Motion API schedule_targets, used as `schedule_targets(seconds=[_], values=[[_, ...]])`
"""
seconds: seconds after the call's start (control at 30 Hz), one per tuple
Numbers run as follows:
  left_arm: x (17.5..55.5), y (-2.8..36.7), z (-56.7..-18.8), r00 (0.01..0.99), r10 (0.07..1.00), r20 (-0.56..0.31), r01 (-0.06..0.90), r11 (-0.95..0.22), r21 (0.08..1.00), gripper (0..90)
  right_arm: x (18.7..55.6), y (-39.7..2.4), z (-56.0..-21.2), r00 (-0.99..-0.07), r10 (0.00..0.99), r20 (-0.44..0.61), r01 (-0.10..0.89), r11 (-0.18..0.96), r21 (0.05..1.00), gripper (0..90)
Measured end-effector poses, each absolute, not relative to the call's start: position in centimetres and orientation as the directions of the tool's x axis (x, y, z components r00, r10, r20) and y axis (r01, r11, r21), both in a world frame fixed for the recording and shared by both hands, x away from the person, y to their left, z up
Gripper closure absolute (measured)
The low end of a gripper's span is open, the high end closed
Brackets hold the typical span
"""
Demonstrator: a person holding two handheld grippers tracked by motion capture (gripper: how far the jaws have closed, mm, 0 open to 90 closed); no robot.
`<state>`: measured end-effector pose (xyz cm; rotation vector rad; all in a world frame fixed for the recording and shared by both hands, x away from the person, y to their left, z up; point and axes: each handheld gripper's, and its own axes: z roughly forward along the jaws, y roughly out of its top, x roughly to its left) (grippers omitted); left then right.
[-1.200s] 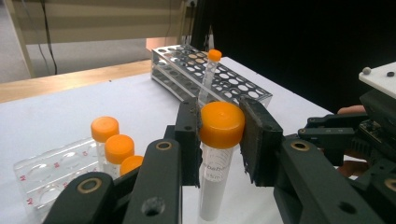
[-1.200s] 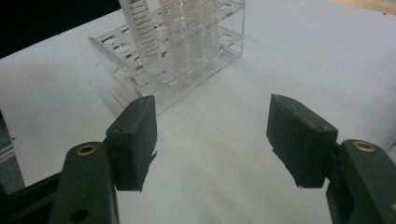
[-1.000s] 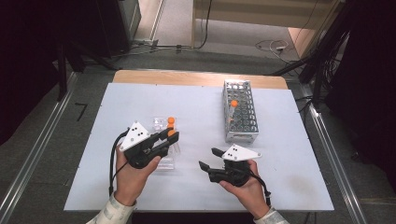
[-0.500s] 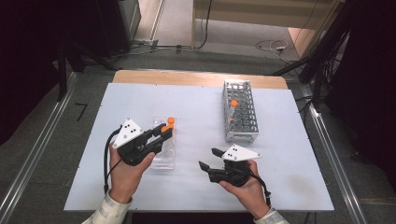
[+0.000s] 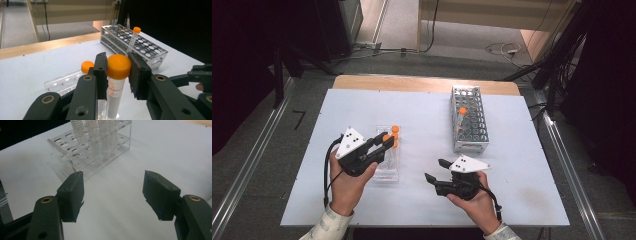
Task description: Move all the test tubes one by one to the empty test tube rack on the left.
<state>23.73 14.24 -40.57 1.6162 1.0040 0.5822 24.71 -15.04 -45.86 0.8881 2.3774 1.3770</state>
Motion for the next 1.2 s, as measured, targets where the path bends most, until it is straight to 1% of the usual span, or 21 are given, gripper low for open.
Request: schedule_targets(seconds=[0.4,0.63,1.2], values=[[24.1,13.7,-41.9,0.511,0.852,-0.110,0.338,-0.081,0.938,70.4,24.6,-15.0,-45.9,-0.782,0.619,0.075,0.375,0.372,0.849,32.5],[24.1,13.3,-42.3,0.511,0.855,-0.092,0.341,-0.103,0.934,70.3,24.5,-14.9,-45.9,-0.784,0.617,0.076,0.376,0.374,0.848,32.5],[24.0,13.1,-43.1,0.505,0.859,-0.081,0.362,-0.126,0.924,70.0,24.5,-14.8,-46.1,-0.784,0.616,0.072,0.376,0.379,0.846,32.5]])
